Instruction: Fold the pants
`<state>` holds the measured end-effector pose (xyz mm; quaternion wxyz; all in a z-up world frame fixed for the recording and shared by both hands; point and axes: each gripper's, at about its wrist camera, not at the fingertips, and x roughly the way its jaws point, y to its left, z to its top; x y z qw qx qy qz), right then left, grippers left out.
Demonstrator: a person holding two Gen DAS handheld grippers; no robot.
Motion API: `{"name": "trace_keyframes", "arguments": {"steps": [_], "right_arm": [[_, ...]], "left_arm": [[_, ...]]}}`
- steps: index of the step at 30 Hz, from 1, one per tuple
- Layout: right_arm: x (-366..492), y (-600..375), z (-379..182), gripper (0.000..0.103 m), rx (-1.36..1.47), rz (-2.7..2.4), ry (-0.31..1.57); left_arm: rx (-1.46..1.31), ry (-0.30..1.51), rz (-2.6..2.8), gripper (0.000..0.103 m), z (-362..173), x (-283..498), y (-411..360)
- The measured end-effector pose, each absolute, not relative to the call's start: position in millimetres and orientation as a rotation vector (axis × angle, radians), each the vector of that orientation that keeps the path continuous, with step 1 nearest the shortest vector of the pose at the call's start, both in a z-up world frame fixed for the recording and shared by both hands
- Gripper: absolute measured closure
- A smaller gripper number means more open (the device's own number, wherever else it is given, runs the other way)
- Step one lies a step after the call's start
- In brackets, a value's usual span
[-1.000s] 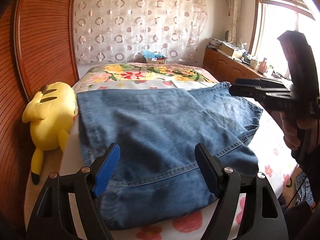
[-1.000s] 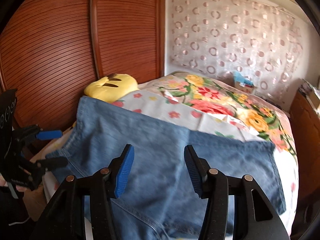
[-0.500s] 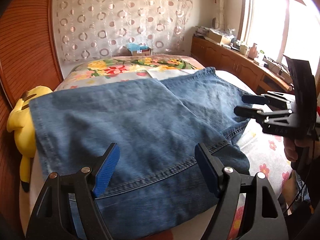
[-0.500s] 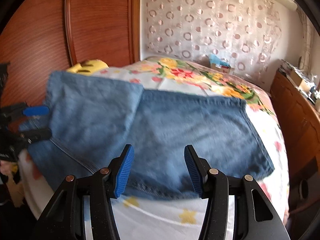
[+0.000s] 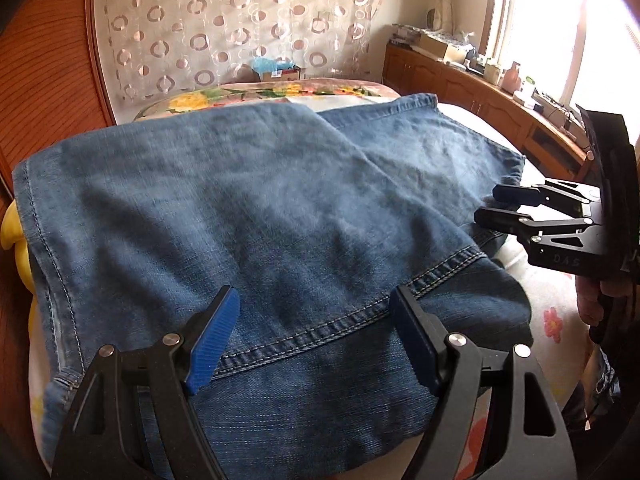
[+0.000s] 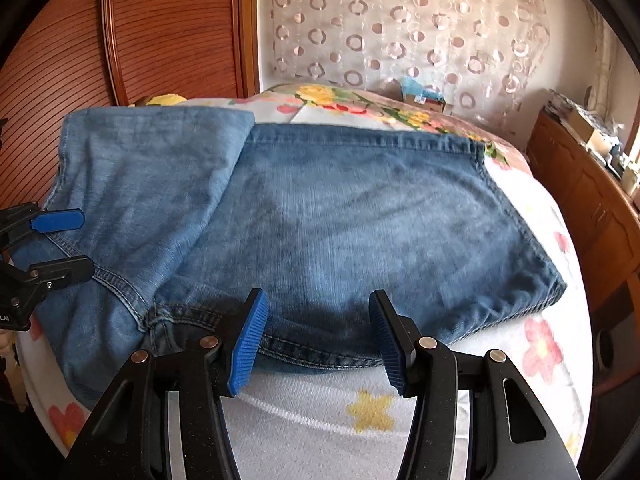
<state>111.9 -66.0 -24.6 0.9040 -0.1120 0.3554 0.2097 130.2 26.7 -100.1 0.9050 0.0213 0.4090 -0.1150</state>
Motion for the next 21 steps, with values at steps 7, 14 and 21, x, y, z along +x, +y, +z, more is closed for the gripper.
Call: {"name": "trace_keyframes", "arguments": {"steps": [7, 14, 21], "right_arm": [[127.2, -84.8, -23.5, 0.046, -0.179, 0.452, 0.765], [129.2, -136.9, -18.4, 0.046, -0.107, 0.383, 0.718], [150.7, -200.9, -26.2, 0.046, -0.048, 0.247, 0.726]], "left_arm": [[0.061, 0.83, -0.231, 0.025, -102.7, 130.3, 25.1], [0.078, 0.812, -0.223, 0.024, -105.3, 131.6, 23.2], [0.077, 0.809, -0.222, 0.024, -106.8, 133.8, 22.8]]}}
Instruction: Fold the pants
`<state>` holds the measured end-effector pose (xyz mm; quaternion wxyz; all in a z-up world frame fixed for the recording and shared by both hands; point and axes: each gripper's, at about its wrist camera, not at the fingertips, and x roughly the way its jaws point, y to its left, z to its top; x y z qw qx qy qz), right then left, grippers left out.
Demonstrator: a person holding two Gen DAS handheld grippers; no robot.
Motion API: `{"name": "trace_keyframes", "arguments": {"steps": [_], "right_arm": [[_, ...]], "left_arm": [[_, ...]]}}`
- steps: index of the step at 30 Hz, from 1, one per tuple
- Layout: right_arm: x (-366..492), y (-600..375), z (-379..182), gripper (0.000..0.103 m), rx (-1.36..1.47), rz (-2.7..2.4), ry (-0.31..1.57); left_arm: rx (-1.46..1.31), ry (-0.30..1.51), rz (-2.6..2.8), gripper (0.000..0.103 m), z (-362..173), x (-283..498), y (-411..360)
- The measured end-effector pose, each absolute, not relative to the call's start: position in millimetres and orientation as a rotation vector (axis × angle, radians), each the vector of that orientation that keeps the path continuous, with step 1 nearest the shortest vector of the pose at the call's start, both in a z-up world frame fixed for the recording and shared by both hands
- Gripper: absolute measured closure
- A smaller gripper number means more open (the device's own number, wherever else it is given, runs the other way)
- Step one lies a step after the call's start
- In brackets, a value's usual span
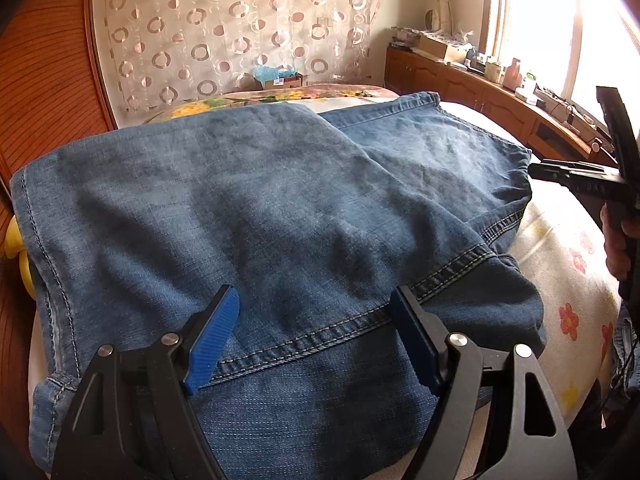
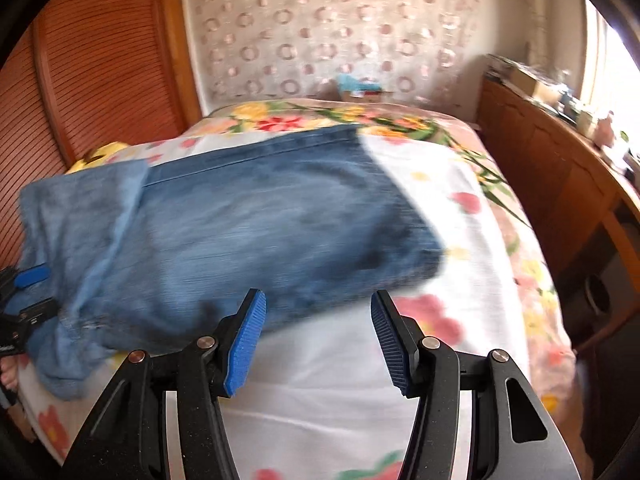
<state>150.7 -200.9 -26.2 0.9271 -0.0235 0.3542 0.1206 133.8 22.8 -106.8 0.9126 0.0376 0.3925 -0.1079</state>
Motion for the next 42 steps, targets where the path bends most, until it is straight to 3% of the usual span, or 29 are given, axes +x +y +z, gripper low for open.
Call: {"name": "trace_keyframes", "arguments": {"steps": [19, 22, 27, 42], "right_arm": [[239.4, -246.6, -44.3, 0.051, 0.16, 0.17, 0.802], [242.3, -244.9, -47.0, 0.058, 0.166, 0.174, 0.803], [240.7, -237.3, -47.7, 0.085, 0.152, 0.195, 0.803], [202.4, -158.0, 13.5, 0.088, 0.013, 0.427, 0.63]], "left_arm": [[0.069, 0.809, -0.226, 0.024, -107.4, 134.3, 21.4], [0.067, 0.808, -0.228, 0.024, -107.3, 133.9, 20.7], [0.057, 0.809, -0.232, 0.024, -104.1, 133.7, 22.0], [0.043, 0.716, -0.226, 0.024, -58.8, 110.4, 38.9]]}}
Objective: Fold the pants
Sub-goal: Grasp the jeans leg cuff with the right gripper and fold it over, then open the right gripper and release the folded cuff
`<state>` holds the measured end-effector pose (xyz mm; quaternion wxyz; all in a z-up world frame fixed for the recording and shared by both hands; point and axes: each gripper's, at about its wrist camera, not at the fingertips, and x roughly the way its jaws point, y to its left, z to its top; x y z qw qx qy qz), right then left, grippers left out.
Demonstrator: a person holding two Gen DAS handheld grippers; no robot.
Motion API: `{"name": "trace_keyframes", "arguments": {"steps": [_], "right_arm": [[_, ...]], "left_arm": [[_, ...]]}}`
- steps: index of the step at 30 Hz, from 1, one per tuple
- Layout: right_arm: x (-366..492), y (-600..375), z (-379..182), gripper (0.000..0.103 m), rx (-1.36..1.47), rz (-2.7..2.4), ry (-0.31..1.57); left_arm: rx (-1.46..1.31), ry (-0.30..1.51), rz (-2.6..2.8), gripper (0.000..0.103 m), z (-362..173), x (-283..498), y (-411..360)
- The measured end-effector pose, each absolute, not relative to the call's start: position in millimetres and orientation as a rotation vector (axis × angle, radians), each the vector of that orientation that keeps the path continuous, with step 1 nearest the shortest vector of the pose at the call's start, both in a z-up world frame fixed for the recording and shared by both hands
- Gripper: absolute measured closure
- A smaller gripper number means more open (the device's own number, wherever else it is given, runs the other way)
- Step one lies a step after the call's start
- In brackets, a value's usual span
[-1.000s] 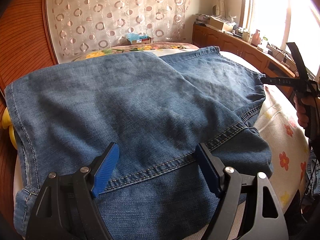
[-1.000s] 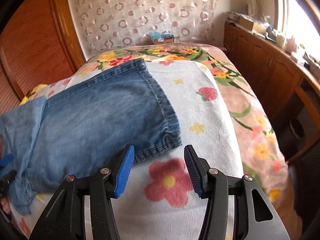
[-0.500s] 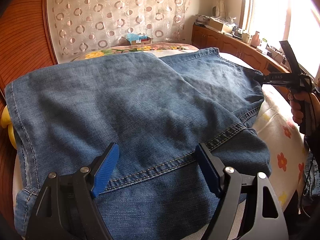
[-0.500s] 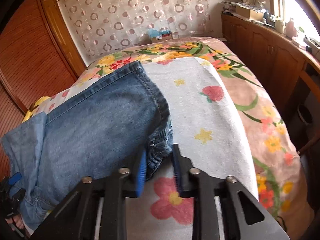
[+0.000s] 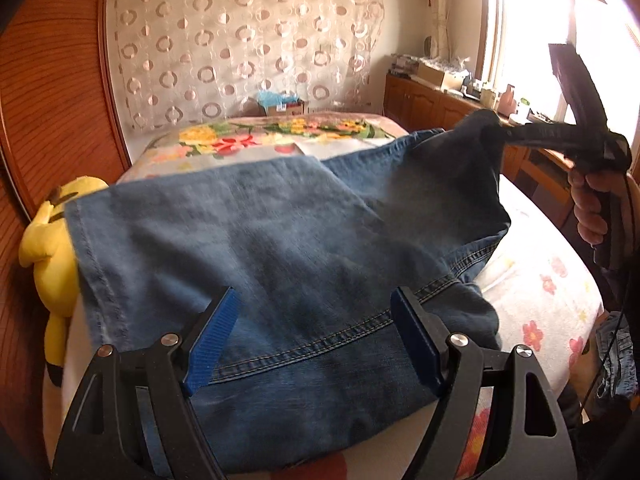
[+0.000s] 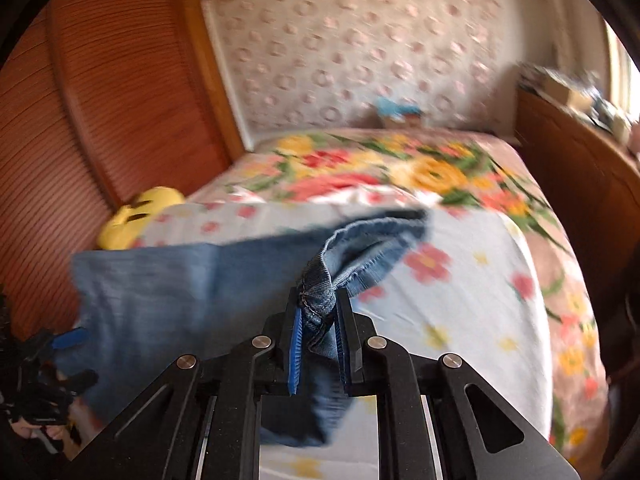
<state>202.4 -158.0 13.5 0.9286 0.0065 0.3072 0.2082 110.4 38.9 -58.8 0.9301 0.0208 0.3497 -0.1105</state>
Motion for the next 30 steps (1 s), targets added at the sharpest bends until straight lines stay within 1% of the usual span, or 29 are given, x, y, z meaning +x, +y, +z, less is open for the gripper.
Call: {"name": "trace_keyframes", "arguments": {"steps": [6, 12, 15, 17, 19, 20, 21, 25, 30], "right_arm": [[180.9, -101.1, 34.8, 0.088, -0.053, 0.602, 0.581], [166.9, -78.2, 26.6, 0.088, -0.053, 0.739, 0.607], [171.3, -80.3, 18.0, 0.088, -0.099, 0.744, 0.627], [173.3, -85.6, 11.6, 0.082, -0.114, 0.744, 0.642], [179.0, -84.8, 15.8, 0.072, -0.12, 0.738, 0.651], [180.2, -89.1, 14.7, 0.063, -0.12, 0.747, 0.66], [183.3, -79.9, 19.4, 0.061, -0.124, 0.755, 0.668], [178.5, -74.8, 28.9, 0.06, -0.125, 0.734, 0.663], [175.4, -78.0, 23.6, 0.06, -0.125, 0.653, 0.659]], "left_arm": [[0.028, 0.692, -0.215, 0.024, -51.5, 102.0, 52.3], [0.02, 0.693, -0.205, 0.024, -54.0, 101.8, 58.4], [0.018, 0.694, -0.208, 0.024, -54.7, 99.3, 55.2], [0.018, 0.698, -0.21, 0.024, -55.9, 100.5, 55.8], [0.021, 0.704, -0.215, 0.024, -57.0, 101.8, 54.5], [0.024, 0.705, -0.217, 0.024, -57.5, 102.6, 53.2], [0.026, 0.706, -0.219, 0.024, -57.7, 103.6, 51.8], [0.026, 0.708, -0.231, 0.024, -57.7, 106.5, 46.6], [0.033, 0.718, -0.25, 0.024, -59.4, 115.2, 37.7]]}}
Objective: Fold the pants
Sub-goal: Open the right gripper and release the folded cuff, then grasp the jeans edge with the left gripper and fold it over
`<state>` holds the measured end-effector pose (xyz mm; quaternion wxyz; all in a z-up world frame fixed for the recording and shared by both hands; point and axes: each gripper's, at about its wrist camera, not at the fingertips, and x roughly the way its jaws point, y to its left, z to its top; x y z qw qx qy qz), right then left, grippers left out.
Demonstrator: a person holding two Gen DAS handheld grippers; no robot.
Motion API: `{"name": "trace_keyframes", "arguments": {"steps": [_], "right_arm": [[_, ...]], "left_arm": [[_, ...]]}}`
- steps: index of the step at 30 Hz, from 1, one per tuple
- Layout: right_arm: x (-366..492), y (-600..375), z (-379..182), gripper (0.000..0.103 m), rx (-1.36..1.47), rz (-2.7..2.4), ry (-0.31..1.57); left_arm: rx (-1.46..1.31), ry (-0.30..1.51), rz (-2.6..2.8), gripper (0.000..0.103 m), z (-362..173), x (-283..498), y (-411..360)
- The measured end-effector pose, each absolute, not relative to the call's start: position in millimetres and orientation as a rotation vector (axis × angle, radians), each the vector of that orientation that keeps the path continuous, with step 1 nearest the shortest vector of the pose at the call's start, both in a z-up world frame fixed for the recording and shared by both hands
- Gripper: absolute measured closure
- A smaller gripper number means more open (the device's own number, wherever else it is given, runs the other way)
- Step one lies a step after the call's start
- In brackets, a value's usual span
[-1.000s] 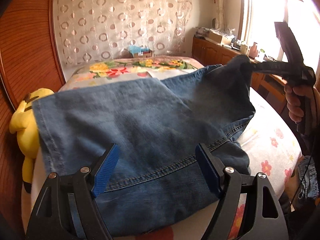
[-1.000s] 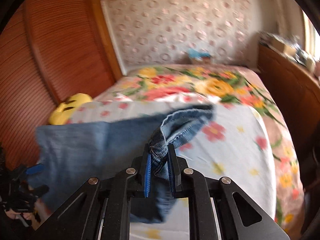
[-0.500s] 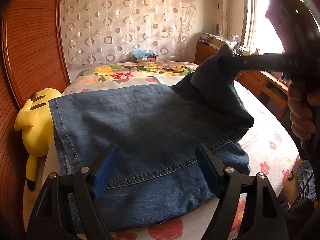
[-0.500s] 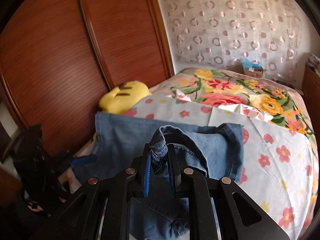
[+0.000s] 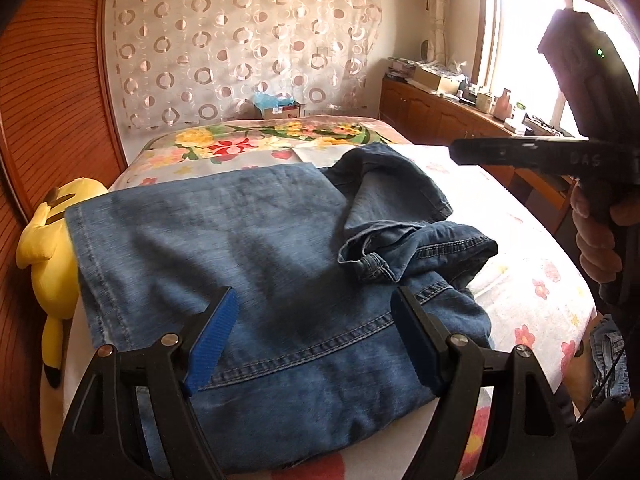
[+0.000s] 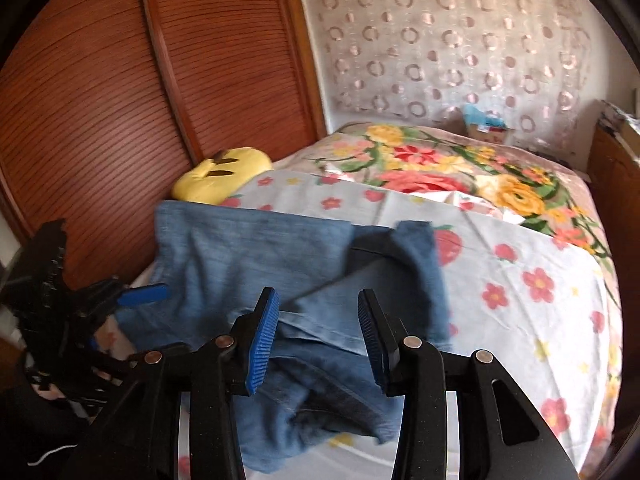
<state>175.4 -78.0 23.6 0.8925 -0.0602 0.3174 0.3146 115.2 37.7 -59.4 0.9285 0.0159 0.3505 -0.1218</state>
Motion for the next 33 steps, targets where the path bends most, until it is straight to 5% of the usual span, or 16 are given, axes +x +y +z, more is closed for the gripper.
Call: {"name": "trace_keyframes", "arguments": {"steps": [12, 18, 26, 32, 33], "right_arm": [[204.9, -77.6, -22.7, 0.06, -0.152, 0.478, 0.714], [220.1, -74.3, -24.0, 0.06, -0.104, 0.444, 0.748], [226.8, -67.8, -30.7, 0.06, -0.066, 0.439, 0.775], [223.7, -61.5, -37.2, 0.06, -0.072, 0.462, 0.782], [223.0, -61.4, -38.7, 0.067, -0.076, 0.462, 0.779]], "left_arm": [[0.034, 0.72, -0.335, 0.024, -55.0, 145.1, 16.2], [0.059, 0.752, -0.342, 0.038, -61.9, 162.0, 5.4], [0.099, 0.813, -0.34, 0.039, -80.0, 168.5, -1.3], [0.085, 0.824, -0.357, 0.061, -81.8, 169.4, -2.6], [0.084, 0.823, -0.364, 0.068, -80.7, 168.9, -3.9]]}}
